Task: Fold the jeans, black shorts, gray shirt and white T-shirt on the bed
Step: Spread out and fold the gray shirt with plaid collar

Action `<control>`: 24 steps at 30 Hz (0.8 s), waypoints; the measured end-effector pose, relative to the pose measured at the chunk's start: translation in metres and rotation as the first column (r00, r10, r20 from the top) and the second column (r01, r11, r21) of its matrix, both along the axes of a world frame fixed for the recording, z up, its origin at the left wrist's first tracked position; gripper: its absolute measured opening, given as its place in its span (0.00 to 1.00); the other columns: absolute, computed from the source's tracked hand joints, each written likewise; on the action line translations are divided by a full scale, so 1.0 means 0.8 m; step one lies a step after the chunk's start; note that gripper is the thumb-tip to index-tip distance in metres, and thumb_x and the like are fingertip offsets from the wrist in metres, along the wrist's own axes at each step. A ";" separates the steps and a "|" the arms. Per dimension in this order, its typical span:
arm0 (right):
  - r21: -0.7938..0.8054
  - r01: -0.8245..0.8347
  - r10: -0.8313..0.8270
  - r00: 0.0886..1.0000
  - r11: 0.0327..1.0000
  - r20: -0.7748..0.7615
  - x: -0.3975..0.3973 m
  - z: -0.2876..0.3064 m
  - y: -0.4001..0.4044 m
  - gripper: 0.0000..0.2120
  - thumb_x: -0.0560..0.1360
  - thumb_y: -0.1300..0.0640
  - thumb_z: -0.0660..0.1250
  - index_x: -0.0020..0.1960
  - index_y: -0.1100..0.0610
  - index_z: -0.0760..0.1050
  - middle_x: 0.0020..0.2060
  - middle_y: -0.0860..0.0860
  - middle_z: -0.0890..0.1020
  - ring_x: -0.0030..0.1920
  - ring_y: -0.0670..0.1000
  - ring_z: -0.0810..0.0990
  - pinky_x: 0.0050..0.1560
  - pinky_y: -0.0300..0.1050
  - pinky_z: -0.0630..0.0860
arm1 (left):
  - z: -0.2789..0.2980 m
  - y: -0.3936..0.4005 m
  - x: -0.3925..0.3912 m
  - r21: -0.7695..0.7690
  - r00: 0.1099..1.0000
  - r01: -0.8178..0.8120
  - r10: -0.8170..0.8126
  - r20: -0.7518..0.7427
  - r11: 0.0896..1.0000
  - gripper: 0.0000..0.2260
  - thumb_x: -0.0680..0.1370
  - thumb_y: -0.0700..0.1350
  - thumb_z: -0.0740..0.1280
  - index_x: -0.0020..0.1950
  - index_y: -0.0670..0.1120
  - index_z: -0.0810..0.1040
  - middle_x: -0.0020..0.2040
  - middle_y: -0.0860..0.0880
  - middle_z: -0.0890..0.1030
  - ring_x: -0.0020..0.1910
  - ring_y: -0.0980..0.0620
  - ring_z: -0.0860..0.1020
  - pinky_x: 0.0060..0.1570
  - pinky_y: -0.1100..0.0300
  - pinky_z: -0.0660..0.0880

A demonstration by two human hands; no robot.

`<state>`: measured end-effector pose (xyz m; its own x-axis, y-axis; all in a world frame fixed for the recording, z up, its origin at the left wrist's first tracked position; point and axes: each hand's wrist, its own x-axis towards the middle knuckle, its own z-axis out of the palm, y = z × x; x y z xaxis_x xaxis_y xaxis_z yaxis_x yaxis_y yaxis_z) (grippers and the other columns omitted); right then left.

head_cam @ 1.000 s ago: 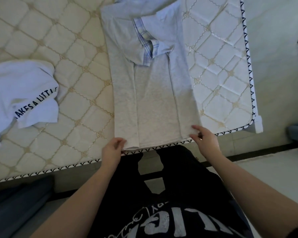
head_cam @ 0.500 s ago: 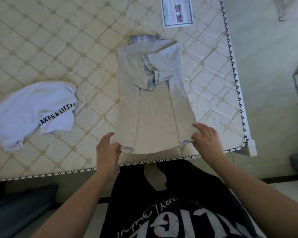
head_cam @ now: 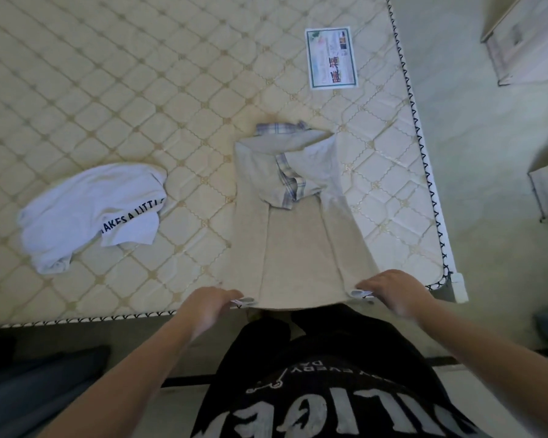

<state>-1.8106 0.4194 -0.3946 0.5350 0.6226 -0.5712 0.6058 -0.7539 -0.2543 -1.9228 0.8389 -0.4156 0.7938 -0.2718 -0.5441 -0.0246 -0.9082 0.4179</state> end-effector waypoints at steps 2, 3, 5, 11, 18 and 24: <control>-0.023 0.012 -0.013 0.998 1.000 -0.055 -0.019 0.005 -0.003 0.20 0.79 0.58 0.58 0.68 0.43 0.74 0.62 0.46 0.80 0.62 0.52 0.78 0.60 0.43 0.71 | 0.009 0.008 -0.006 -0.005 0.992 0.099 -0.099 -0.076 0.995 0.12 0.83 0.53 0.59 0.63 0.57 0.77 0.54 0.49 0.84 0.53 0.47 0.81 0.47 0.59 0.70; -0.025 0.025 -0.027 0.997 0.999 -0.069 -0.029 0.008 -0.004 0.19 0.80 0.57 0.59 0.67 0.42 0.74 0.61 0.45 0.81 0.62 0.52 0.78 0.57 0.42 0.72 | 0.013 0.012 -0.009 -0.013 0.986 0.130 -0.131 -0.104 0.991 0.11 0.83 0.54 0.59 0.61 0.57 0.77 0.52 0.49 0.84 0.51 0.47 0.81 0.45 0.59 0.70; -0.031 0.048 -0.051 0.995 0.998 -0.084 -0.041 0.012 -0.003 0.17 0.80 0.56 0.59 0.65 0.42 0.75 0.58 0.43 0.82 0.59 0.50 0.80 0.50 0.41 0.71 | 0.015 0.016 -0.013 -0.014 0.975 0.189 -0.190 -0.111 0.982 0.10 0.82 0.54 0.59 0.58 0.56 0.77 0.48 0.48 0.84 0.48 0.46 0.80 0.43 0.59 0.69; 0.011 0.146 -0.146 0.989 0.989 -0.019 -0.010 0.009 0.022 0.13 0.80 0.55 0.60 0.62 0.46 0.76 0.54 0.48 0.84 0.54 0.54 0.81 0.50 0.47 0.75 | 0.028 0.027 0.034 -0.061 0.992 0.107 -0.111 -0.059 0.992 0.13 0.83 0.50 0.60 0.65 0.60 0.77 0.57 0.54 0.83 0.53 0.50 0.81 0.52 0.59 0.74; 0.127 0.182 -0.180 0.983 0.975 -0.030 0.090 0.022 0.051 0.13 0.83 0.49 0.57 0.59 0.48 0.79 0.53 0.46 0.83 0.52 0.51 0.81 0.52 0.47 0.74 | 0.033 0.032 0.135 -0.070 0.996 0.092 -0.093 -0.017 0.993 0.12 0.83 0.46 0.59 0.61 0.50 0.80 0.57 0.52 0.81 0.56 0.49 0.78 0.47 0.61 0.68; 0.239 0.225 -0.225 0.974 0.944 -0.026 0.184 0.015 0.066 0.11 0.81 0.52 0.61 0.62 0.49 0.77 0.49 0.48 0.85 0.48 0.54 0.82 0.43 0.44 0.72 | 0.025 0.034 0.228 -0.112 0.998 -0.054 0.055 0.008 0.992 0.09 0.82 0.43 0.62 0.60 0.49 0.78 0.48 0.51 0.82 0.46 0.48 0.79 0.44 0.57 0.71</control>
<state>-1.6638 0.4722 -0.3827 0.6779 0.6039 -0.4192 0.4279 -0.7878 -0.4430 -1.7406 0.8664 -0.3958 0.8147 -0.2863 -0.5043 0.0189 -0.8561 0.5165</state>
